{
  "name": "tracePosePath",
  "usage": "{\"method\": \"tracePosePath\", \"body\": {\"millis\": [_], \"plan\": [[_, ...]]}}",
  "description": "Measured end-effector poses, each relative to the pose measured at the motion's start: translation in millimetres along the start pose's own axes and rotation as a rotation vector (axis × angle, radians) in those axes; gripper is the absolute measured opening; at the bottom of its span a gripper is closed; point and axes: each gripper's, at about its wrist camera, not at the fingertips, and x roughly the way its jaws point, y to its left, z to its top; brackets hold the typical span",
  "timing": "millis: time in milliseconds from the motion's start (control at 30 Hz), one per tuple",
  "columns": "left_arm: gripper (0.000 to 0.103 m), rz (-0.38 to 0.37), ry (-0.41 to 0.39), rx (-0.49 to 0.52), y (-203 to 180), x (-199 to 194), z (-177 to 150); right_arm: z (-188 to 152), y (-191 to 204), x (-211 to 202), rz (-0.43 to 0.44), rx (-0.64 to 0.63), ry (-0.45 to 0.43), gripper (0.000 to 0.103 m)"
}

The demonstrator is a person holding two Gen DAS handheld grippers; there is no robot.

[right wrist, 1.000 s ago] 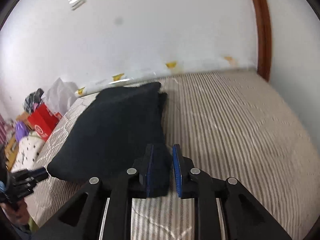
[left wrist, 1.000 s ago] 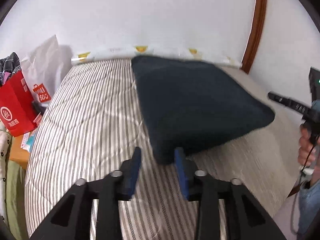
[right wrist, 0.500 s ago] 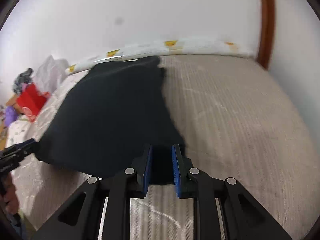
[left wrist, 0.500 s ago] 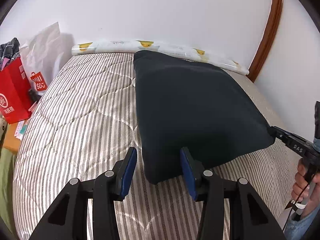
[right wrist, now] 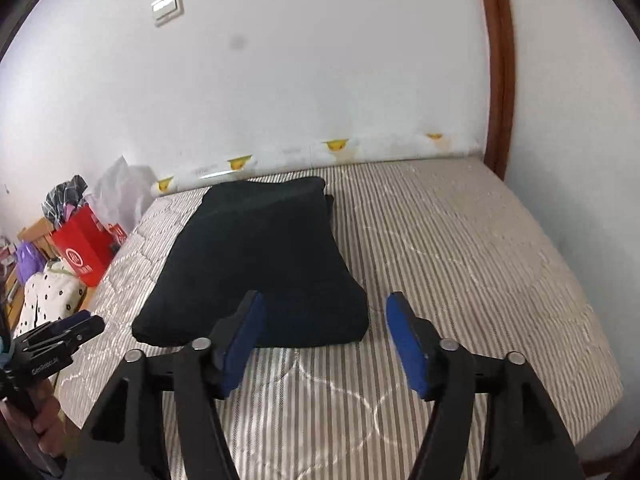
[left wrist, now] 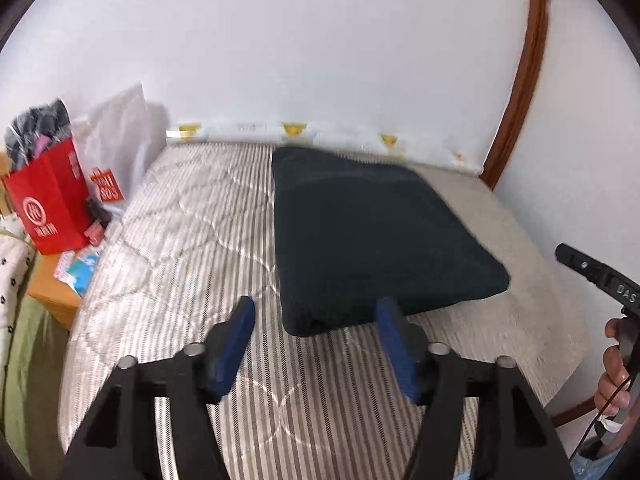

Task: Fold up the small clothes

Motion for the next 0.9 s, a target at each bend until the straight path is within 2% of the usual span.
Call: {"method": "tracePosePath", "body": {"millis": [167,233,300,400,533,667,900], "plan": [[0.071,0.009,-0.047,0.008,-10.3,-44.0,-5.3,-4.9,15.9,-31.9,-0.036,-0.017,0.002,0.068],[0.077,0.022,-0.066,0.021,-15.9,-61.5,-9.4,-11.3,23.9,-47.8,-0.054,-0.040,-0.017,0.079],[0.082,0.045,-0.074,0.029,-20.8,-70.3,-12.4,-20.2,30.8,-66.6,-0.062,-0.051,-0.051,0.085],[0.083,0.064,-0.075,0.028,-26.6,-83.4,-20.0,-29.9,34.5,-84.5,-0.066,-0.046,-0.061,0.100],[0.085,0.079,-0.085,0.056,-37.4,-94.0,-29.8,-39.5,36.5,-97.1,-0.054,-0.049,-0.033,0.100],[0.086,0.114,-0.083,0.093,-44.7,-98.0,-30.9,-44.0,39.0,-106.1,-0.089,-0.081,-0.045,0.100],[0.089,0.115,-0.099,0.051,-41.6,-104.1,-26.9,-47.9,30.5,-105.9,-0.091,-0.071,-0.036,0.100]]}}
